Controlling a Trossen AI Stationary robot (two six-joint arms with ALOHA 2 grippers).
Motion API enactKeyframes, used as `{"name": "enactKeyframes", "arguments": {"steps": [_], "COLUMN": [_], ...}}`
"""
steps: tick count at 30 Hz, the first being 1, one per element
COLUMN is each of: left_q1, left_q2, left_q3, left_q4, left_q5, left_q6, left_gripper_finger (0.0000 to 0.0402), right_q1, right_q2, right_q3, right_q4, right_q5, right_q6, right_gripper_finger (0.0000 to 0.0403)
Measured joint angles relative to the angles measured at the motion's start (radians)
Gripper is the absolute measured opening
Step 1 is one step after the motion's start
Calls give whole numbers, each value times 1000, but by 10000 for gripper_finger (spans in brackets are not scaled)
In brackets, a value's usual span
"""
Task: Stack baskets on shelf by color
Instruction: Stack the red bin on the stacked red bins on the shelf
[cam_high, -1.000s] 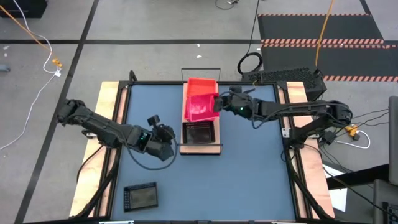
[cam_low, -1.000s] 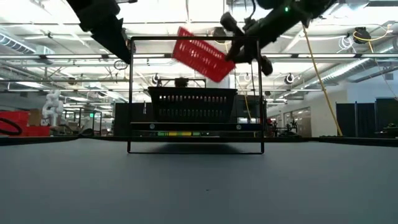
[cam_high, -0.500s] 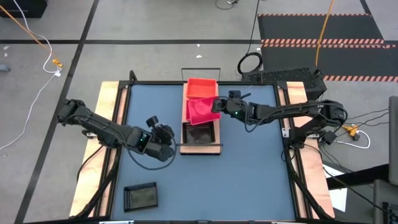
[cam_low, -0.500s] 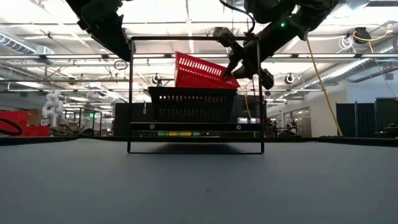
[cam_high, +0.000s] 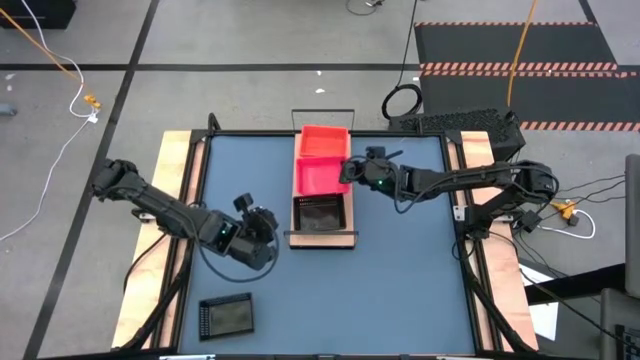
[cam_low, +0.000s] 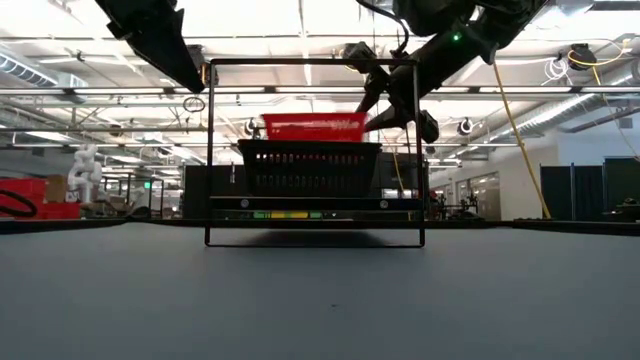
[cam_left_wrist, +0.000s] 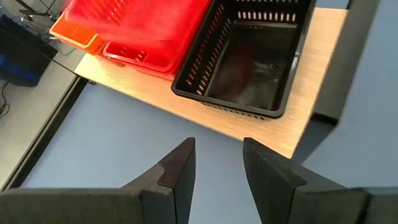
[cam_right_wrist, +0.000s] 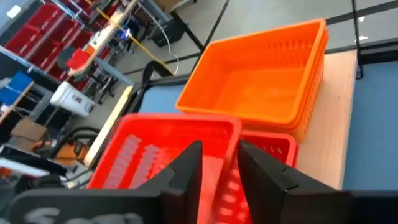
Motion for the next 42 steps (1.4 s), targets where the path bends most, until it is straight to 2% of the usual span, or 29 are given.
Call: {"name": "enactKeyframes", "arguments": {"steps": [9,11,16,18,25,27,33,39,42], "left_q1": [-21,-21,-21,-21,-20,-19,-18,-8,-8], "left_q2": [0,0,0,0,0,0,1,1,1], "left_q3": [0,0,0,0,0,0,0,0,0], "left_q4": [-56,-67,-71,-72,-72,-71,-62,-57,-57], "left_q5": [1,0,0,0,-1,-1,-8,-8,-8], "left_q6": [-52,-65,-73,-73,-73,-73,-69,-70,-70], "left_gripper_finger": [136,136,136,136,136,136,136,136,136], "right_q1": [8,8,6,7,33,47,75,49,23], "right_q2": [-1,-5,-5,-6,-5,-5,-5,-5,-5], "right_q3": [0,1,2,2,2,2,2,2,2], "right_q4": [-21,-26,-28,-27,-2,28,64,37,11], "right_q5": [-19,16,200,243,238,184,-162,-185,-258], "right_q6": [-49,-86,-221,-275,-396,-503,-915,-1030,-1073], "right_gripper_finger": [134,139,141,141,141,141,139,136,135]}}
